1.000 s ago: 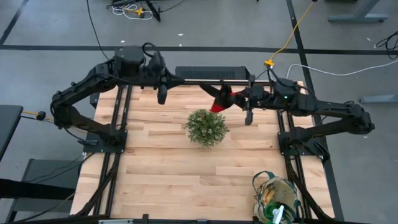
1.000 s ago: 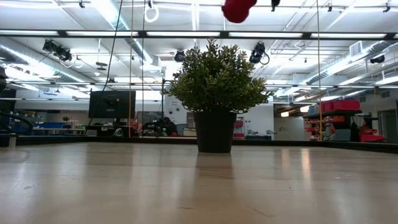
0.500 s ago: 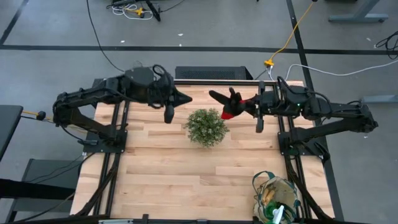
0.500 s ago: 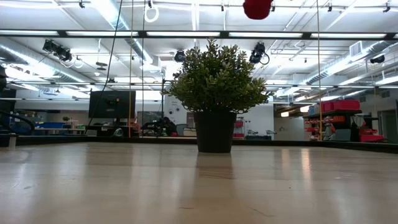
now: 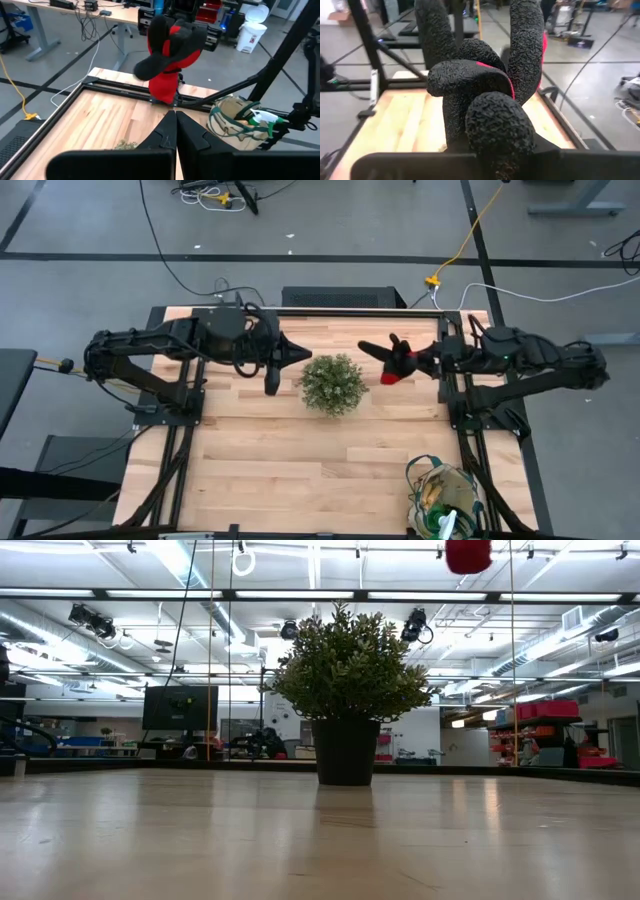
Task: Pick & Place Garden tools in Gardening bag
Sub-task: Put the red gloves into the white gardening bag
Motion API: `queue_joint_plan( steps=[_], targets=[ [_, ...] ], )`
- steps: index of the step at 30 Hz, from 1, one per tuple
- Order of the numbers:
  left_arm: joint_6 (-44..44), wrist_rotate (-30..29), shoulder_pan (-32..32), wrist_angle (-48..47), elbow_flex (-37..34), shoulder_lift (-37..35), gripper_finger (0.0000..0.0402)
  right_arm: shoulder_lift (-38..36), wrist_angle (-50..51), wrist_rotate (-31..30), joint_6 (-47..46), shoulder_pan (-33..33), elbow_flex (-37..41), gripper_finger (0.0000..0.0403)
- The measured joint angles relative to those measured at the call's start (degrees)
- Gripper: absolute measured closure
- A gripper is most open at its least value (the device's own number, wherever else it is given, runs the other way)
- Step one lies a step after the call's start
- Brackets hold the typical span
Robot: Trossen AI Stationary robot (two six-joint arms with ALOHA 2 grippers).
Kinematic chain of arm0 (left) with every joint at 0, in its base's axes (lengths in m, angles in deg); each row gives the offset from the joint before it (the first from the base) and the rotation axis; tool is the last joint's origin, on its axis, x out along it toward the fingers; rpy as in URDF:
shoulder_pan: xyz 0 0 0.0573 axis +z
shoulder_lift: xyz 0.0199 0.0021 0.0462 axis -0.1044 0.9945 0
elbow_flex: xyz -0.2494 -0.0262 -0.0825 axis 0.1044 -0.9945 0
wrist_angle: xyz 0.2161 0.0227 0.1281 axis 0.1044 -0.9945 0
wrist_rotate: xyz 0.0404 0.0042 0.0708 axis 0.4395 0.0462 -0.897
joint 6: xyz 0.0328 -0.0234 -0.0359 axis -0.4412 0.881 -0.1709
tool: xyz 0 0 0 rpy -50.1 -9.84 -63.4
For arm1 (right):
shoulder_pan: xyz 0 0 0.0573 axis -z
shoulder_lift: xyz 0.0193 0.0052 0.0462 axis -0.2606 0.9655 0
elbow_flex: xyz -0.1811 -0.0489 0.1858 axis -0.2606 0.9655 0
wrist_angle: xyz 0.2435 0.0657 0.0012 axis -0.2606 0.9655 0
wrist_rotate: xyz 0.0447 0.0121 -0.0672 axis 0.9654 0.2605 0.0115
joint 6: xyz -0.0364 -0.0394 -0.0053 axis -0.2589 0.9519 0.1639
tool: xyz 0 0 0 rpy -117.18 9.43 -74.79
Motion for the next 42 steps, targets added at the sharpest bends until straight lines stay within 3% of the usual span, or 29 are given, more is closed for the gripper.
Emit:
queue_joint_plan(
  steps=[6,15,23,42],
  targets=[
    [0.23,-0.55,-0.46,-0.08,0.00,0.02,0.0399,-2.45,3.23,0.16,-0.83,-4.85,0.00,0.0373],
    [-0.37,-0.42,-0.46,0.44,0.00,-0.35,0.0399,-4.58,7.80,6.16,-0.75,-13.07,0.00,0.0392],
    [-10.50,-2.13,-2.54,1.17,0.04,-0.42,0.0400,-5.58,11.01,12.09,-2.10,-19.65,0.00,0.0392],
    [-10.77,-6.49,-4.96,1.22,0.04,-0.39,0.0401,-2.83,11.18,9.89,-4.95,-39.99,0.02,0.0392]
  ],
)
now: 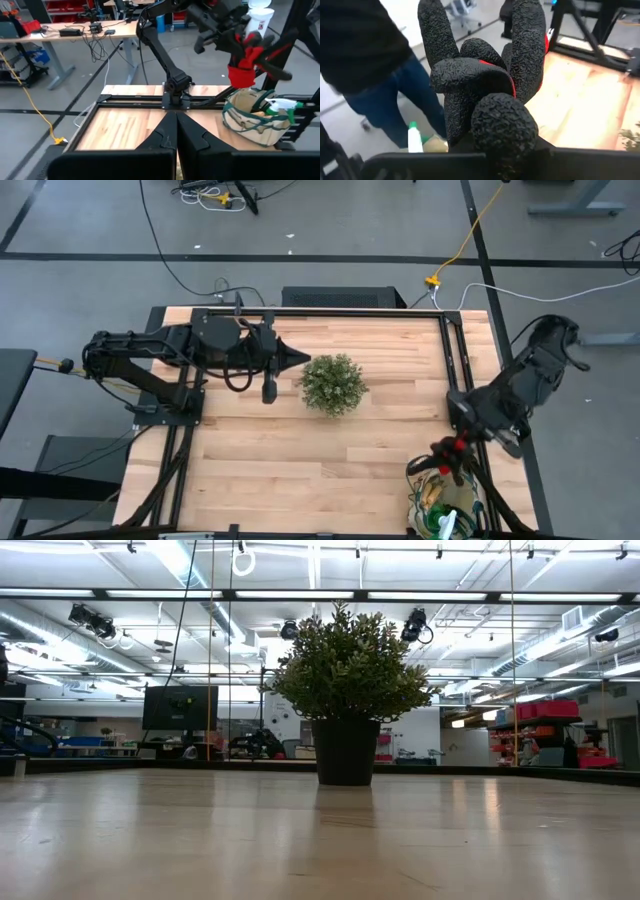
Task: Pick & Place Garden tools in Gardening bag
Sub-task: Put the red gloves into the white gardening bag
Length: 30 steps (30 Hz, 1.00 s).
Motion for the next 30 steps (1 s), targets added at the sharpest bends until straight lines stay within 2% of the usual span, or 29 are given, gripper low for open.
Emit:
queue_joint_plan(
  steps=[11,26,30],
  targets=[
    [0.75,-1.84,-0.62,0.56,0.00,0.00,0.0401,5.69,-7.47,-7.70,-0.33,-12.26,0.07,0.0392],
    [1.56,-1.88,-0.63,0.52,0.00,0.02,0.0401,11.22,-7.20,-23.52,-10.86,-28.93,0.14,0.0392],
    [1.58,-1.88,-0.63,0.56,0.00,0.02,0.0401,10.94,-7.50,-26.44,-15.02,-31.54,3.23,0.0392]
  ],
)
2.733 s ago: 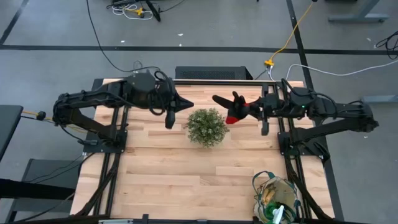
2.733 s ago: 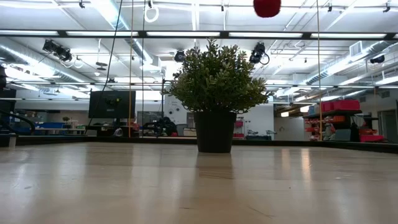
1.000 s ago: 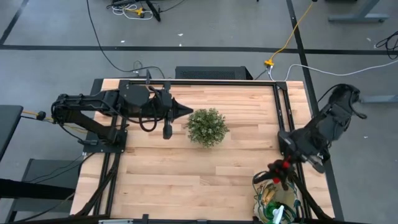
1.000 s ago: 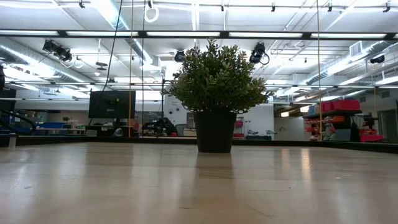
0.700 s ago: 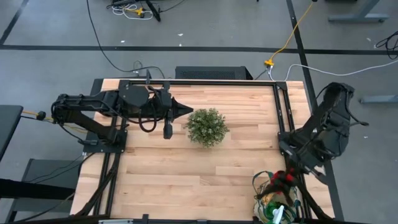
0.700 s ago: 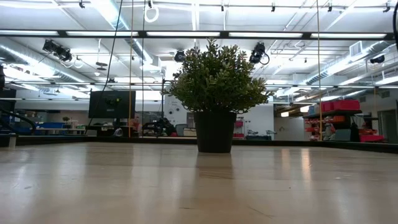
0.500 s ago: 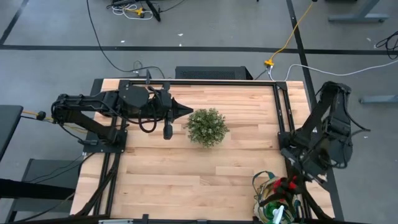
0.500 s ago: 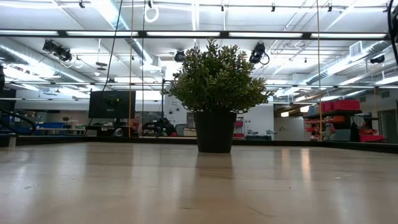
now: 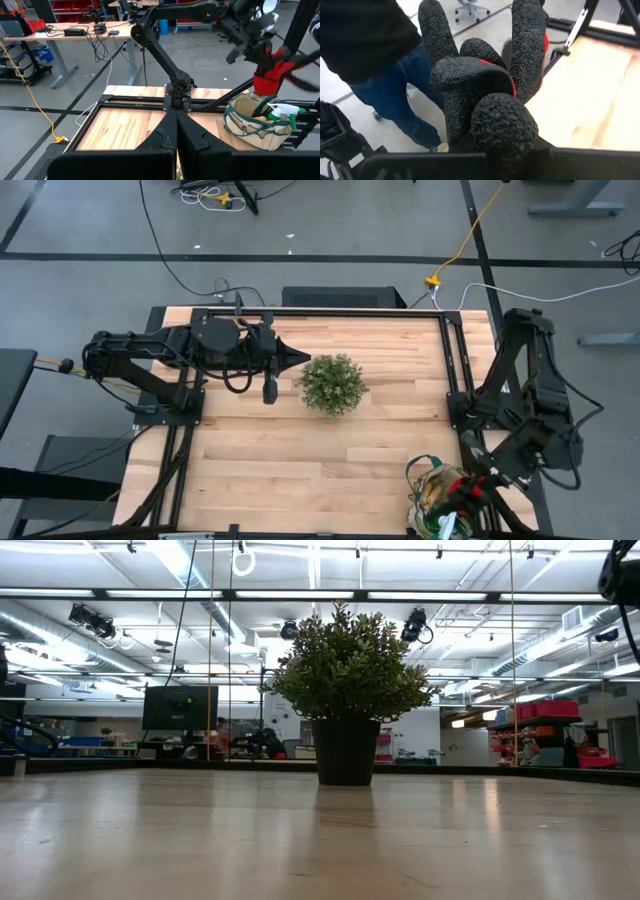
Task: Pick & Place Garden tools in Gardening bag
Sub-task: Put the red gloves into the white gardening bag
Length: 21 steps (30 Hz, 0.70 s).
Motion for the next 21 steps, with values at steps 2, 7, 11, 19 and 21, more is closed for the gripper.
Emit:
queue_joint_plan(
  steps=[2,7,11,19,21],
  targets=[
    [0.03,0.00,0.00,0.20,0.00,0.00,0.0401,-0.41,-1.37,-0.44,-1.08,-0.85,2.24,0.0392],
    [0.44,0.02,0.00,0.98,0.00,0.00,0.0401,-2.14,-6.65,0.18,-1.58,-1.52,7.44,0.0392],
    [0.46,0.02,0.00,0.97,0.00,0.00,0.0401,-4.64,-6.97,0.88,-1.60,-1.52,10.60,0.0392],
    [0.48,0.02,0.00,0.95,0.00,0.00,0.0401,-8.74,-9.84,2.81,-1.58,-1.50,17.61,0.0392],
    [0.50,0.02,0.00,0.95,0.00,0.00,0.0401,-9.08,-11.70,3.71,-1.60,-1.50,19.45,0.0392]
  ],
)
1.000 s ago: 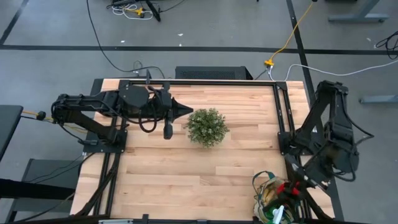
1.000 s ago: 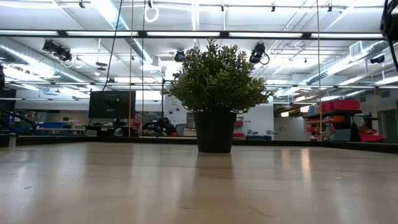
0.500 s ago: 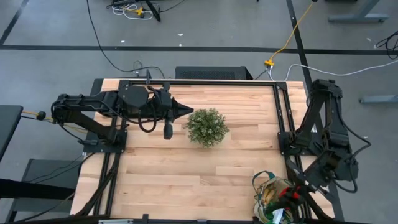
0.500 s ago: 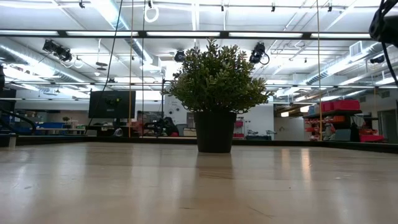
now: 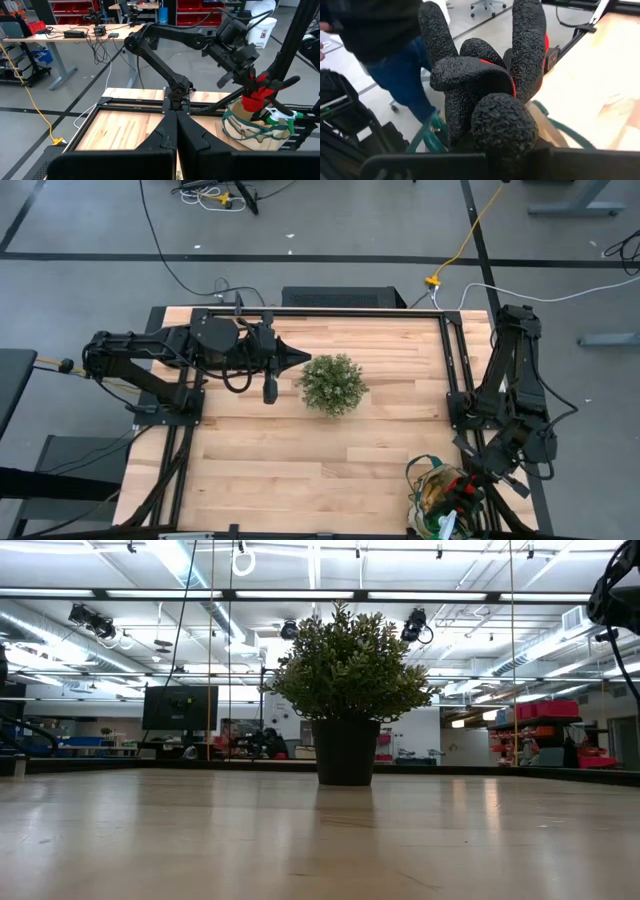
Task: Pick & Place Garden tools in Gardening bag
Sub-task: Put the red gloves into the white gardening bag
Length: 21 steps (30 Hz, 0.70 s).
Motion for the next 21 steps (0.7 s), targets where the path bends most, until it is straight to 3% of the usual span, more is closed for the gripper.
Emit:
queue_joint_plan(
  steps=[8,15,21],
  targets=[
    [-0.02,0.00,0.00,-0.04,0.00,0.00,0.0400,-0.02,-1.42,0.84,0.00,0.00,2.39,0.0390],
    [-0.02,0.00,0.01,-0.07,0.00,0.00,0.0400,-0.02,-1.24,0.84,-0.43,0.00,2.39,0.0350],
    [-0.04,0.00,0.00,-0.14,0.00,0.00,0.0400,-0.02,2.14,0.96,-6.49,0.04,2.39,0.0317]
  ],
)
